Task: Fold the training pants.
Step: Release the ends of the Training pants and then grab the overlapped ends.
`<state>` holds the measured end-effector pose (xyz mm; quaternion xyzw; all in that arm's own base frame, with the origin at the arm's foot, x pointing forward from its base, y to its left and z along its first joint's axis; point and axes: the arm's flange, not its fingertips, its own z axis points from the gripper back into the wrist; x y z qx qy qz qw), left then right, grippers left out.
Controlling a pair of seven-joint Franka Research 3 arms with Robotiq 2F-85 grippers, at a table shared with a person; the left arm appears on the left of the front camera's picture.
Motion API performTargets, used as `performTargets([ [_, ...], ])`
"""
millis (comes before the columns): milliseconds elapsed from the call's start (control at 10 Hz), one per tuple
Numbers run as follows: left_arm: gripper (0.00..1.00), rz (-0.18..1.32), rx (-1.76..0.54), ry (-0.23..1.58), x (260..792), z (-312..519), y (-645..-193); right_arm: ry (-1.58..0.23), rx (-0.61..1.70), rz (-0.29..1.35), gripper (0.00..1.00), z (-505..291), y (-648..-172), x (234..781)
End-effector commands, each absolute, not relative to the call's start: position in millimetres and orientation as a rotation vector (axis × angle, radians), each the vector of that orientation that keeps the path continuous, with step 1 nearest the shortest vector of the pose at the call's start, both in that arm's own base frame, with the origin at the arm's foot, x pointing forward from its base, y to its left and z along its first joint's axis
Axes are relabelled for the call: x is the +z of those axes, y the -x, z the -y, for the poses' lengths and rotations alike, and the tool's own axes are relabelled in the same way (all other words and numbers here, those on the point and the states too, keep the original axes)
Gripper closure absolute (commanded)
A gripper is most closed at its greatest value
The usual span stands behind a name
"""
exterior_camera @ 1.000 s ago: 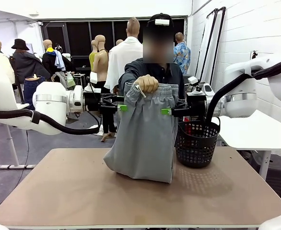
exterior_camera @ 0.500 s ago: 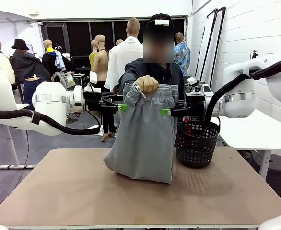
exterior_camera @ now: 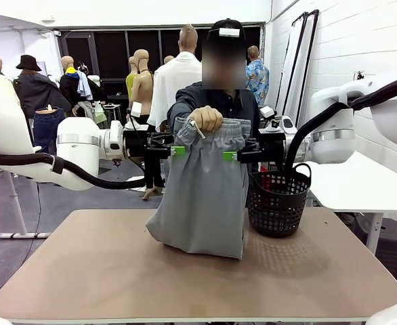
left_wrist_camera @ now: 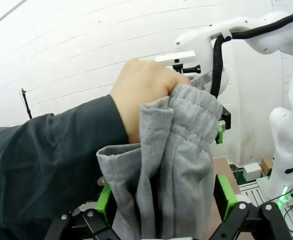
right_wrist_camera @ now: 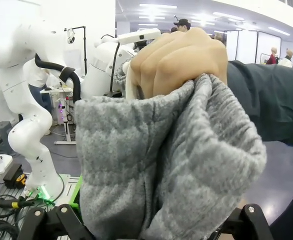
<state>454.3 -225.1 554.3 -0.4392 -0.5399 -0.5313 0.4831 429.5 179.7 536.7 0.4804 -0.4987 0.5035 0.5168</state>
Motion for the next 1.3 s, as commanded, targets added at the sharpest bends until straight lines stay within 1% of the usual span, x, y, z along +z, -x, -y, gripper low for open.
performTargets([
  [0,0.0,1.27,-1.299,1.052,557.6,236.4,-465.3,-1.148,1.2,1.248,0.0,-192.9,-436.9,538.8],
  [200,0.0,1.23,-1.31,1.041,554.4,243.5,-470.4,-1.15,1.211,1.245,0.0,-197.7,-438.7,538.8],
  [400,0.0,1.213,-1.326,1.067,553.6,252.3,-472.2,-1.142,1.223,1.234,0.0,-202.0,-440.6,539.4],
  [700,0.0,1.215,-1.296,1.097,552.2,265.1,-472.9,-1.123,1.243,1.181,0.0,-212.7,-447.0,539.6],
  [1200,0.0,1.196,-1.261,1.118,549.2,280.3,-476.1,-1.112,1.223,1.173,0.0,-217.7,-448.9,538.3],
])
